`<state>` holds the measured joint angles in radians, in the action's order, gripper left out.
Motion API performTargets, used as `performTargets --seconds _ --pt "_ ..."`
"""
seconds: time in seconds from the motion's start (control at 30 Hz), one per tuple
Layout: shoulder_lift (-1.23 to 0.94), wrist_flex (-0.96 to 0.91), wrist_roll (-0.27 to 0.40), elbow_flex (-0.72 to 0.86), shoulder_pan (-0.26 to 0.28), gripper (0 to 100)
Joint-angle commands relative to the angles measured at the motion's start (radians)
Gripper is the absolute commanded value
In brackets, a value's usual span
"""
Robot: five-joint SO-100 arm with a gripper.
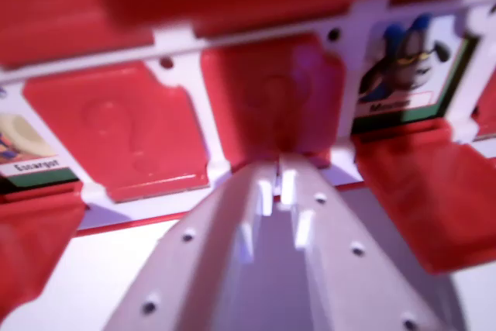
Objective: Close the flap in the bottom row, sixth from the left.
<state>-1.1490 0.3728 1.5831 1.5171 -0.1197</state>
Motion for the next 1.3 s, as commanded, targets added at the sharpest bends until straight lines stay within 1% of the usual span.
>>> performTargets --seconds 0.0,0.1,0.4,0.5,0.73,0.87,0.93,1.07,1.27 --pt "-0.227 0.112 0.028 -0.156 0.011 0" --pt "-0.284 0.235 0.055 -0.198 0.005 0" --pt "-0.460 0.560 0.160 -0.242 -0.020 0" --pt "-0.489 0.695 0.206 -0.308 -0.026 0" --pt "-0.495 1.045 0.218 -0.584 -0.017 0" --pt "-0.503 1.178 0.195 -0.703 0.003 0" --pt "-0.522 1.218 0.196 -0.739 0.020 0" --pt "-0.572 1.262 0.232 -0.784 0.041 0" --pt "-0.637 1.262 0.209 -0.790 0.067 0"
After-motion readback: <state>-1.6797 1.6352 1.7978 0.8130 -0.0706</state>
